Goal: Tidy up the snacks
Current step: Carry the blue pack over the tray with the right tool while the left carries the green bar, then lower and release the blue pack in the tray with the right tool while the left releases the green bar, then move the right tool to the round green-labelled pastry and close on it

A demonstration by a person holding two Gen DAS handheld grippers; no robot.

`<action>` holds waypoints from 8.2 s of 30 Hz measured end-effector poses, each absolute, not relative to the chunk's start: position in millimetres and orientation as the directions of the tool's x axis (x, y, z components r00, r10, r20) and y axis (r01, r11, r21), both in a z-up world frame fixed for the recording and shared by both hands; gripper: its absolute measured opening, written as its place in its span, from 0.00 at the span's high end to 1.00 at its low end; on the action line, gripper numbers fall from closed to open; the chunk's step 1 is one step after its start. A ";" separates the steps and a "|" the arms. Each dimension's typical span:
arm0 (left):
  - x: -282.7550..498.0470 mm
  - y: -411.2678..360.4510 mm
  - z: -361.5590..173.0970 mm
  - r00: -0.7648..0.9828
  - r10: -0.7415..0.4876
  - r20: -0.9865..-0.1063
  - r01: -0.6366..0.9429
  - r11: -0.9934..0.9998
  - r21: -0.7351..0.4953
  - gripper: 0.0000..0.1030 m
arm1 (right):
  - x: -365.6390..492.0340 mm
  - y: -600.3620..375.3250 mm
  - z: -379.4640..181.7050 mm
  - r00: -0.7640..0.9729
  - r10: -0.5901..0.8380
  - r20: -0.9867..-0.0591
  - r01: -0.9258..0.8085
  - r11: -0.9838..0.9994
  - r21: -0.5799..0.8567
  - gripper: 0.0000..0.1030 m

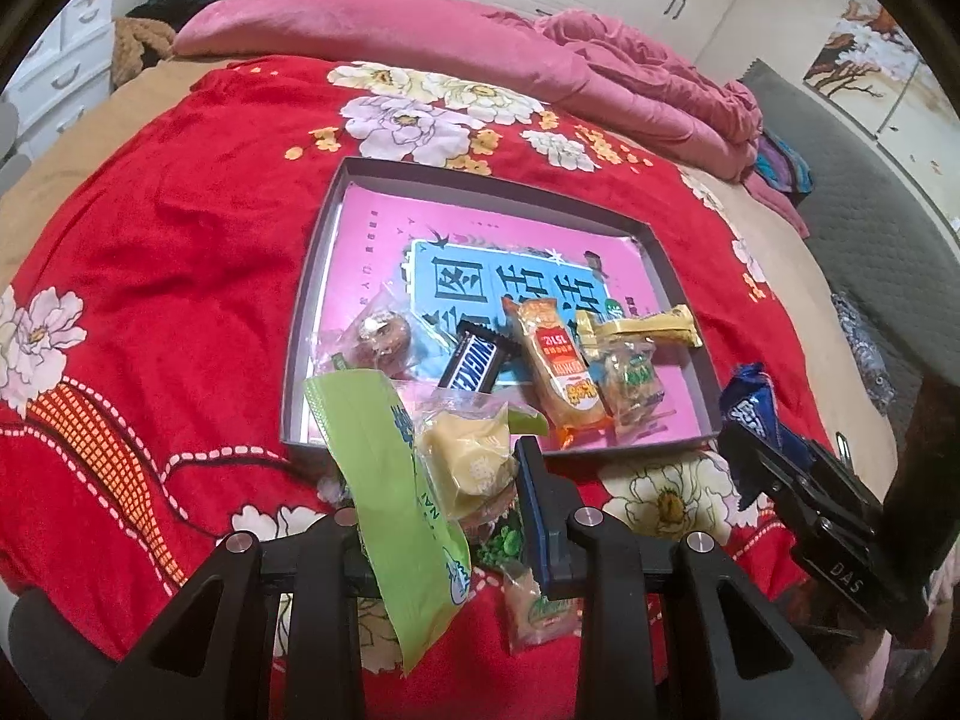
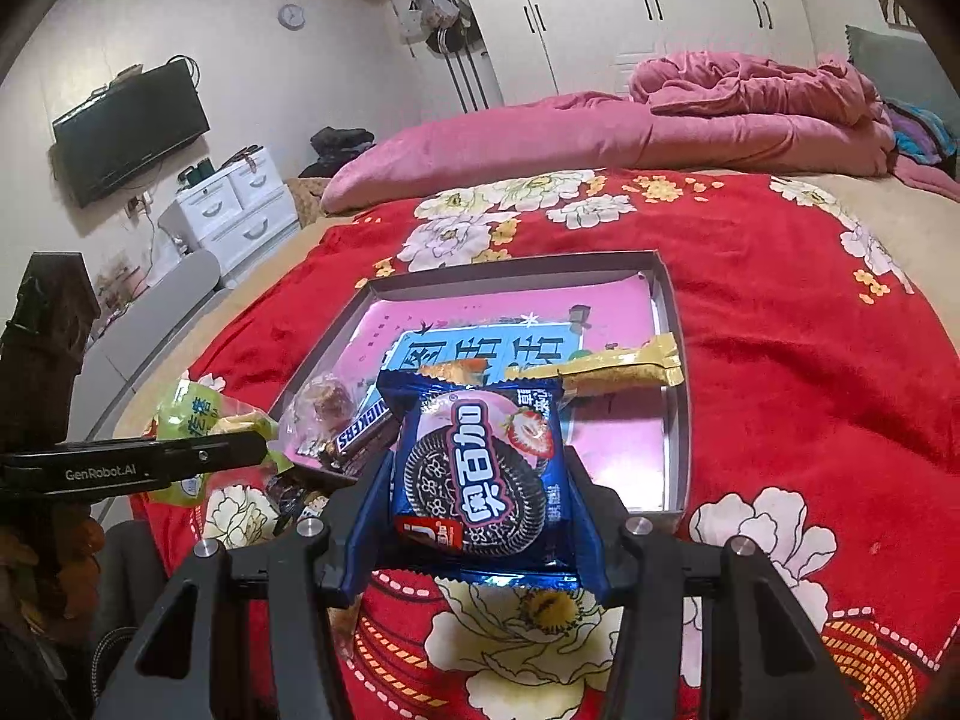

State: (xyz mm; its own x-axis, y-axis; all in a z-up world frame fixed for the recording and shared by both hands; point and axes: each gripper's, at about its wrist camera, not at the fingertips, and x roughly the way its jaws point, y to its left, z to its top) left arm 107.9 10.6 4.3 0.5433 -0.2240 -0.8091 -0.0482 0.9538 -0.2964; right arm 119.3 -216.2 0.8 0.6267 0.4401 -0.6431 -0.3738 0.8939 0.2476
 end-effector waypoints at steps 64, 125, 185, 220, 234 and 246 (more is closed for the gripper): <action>164.4 -0.6 -17.8 0.529 -0.148 -0.836 -0.098 0.967 -0.234 0.69 | 170.9 -236.2 -12.0 0.663 0.395 -0.636 -0.255 0.918 0.304 0.48; 176.5 -49.2 -26.3 0.512 -0.139 -0.847 -0.010 0.986 -0.168 0.68 | 187.4 -231.3 -48.5 0.620 0.367 -0.694 -0.248 0.930 0.271 0.45; 156.2 -9.6 15.7 0.583 -0.132 -0.802 -0.048 0.979 -0.196 0.36 | 170.4 -229.8 -13.6 0.723 0.355 -0.592 -0.278 0.935 0.221 0.21; 83.7 36.0 -2.2 0.553 -0.156 -0.818 -0.093 0.965 -0.247 0.36 | 90.2 -169.5 -13.9 0.643 0.427 -0.635 -0.429 0.888 0.163 0.17; 81.3 14.2 -33.0 0.478 -0.246 -0.843 -0.062 0.948 -0.312 0.36 | 63.9 -149.6 -37.3 0.542 0.403 -0.738 -0.445 0.882 0.155 0.17; 83.9 12.1 -46.8 0.443 -0.298 -0.846 -0.073 0.928 -0.365 0.36 | 67.5 -125.2 -62.9 0.499 0.367 -0.785 -0.452 0.883 0.126 0.17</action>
State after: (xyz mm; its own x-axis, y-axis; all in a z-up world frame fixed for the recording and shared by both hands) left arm 83.9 12.1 -46.8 0.4425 -0.2983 -0.8457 -0.0726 0.9280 -0.3653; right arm 67.5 -125.2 -62.9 0.4990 0.3675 -0.7849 -0.4521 0.8830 0.1259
